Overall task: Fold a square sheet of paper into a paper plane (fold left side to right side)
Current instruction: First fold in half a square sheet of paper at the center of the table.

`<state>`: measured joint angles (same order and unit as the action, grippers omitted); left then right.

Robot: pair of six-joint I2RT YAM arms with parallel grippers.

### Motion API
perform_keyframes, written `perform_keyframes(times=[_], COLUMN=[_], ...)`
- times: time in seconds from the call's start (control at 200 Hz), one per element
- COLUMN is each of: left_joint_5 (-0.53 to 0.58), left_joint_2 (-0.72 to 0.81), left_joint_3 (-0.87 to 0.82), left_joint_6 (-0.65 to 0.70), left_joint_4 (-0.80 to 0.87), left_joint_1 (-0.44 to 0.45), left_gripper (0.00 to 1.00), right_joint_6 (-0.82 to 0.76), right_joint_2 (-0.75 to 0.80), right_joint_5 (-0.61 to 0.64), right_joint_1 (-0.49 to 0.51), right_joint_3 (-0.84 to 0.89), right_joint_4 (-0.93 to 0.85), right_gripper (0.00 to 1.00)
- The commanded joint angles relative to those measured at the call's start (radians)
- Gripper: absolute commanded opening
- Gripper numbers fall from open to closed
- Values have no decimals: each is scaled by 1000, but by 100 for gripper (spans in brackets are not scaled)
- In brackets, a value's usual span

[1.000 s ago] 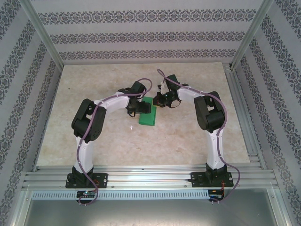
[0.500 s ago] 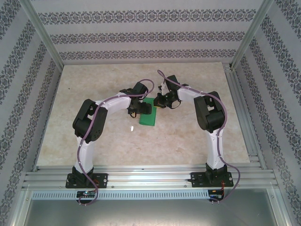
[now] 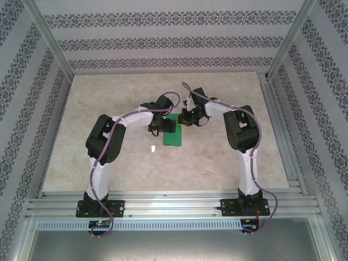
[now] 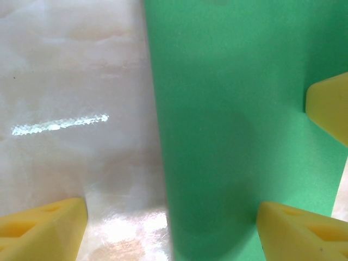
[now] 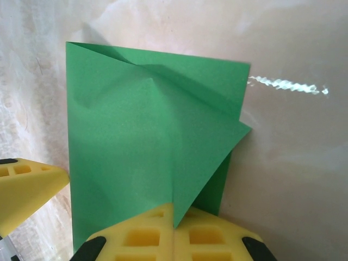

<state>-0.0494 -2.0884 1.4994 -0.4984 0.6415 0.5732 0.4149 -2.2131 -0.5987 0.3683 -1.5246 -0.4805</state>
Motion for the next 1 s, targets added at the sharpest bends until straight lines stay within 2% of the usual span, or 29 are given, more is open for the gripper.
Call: perform_keyframes(times=[0.0,0.23,0.559,0.769,0.993], left_joint_5=[-11,-19,-42,-157,-146], left_joint_2=[-43,-33,82,131,111], left_joint_3=[9,8,-31,-95,-100], left_joint_6=[20,18,-15,-69,-63], left_joint_4=[55,47,-4,-109,-104], left_joint_1=[24,26,12,-26,-26], left_gripper=[82,83,85,86,87], right_joint_6=[-30,-32,-80,-110,-125], right_joint_2=[-25,-11,-27,-51,-73], right_joint_5=[21,8,13,20,46], right_joint_1=[-4,-4,-5,-4,-5], right_joint_3=[-19,-35,-84,-130,-160], right_joint_4=[-21,-29,-86,-126,-154], right_gripper=[6,6,6,6,6])
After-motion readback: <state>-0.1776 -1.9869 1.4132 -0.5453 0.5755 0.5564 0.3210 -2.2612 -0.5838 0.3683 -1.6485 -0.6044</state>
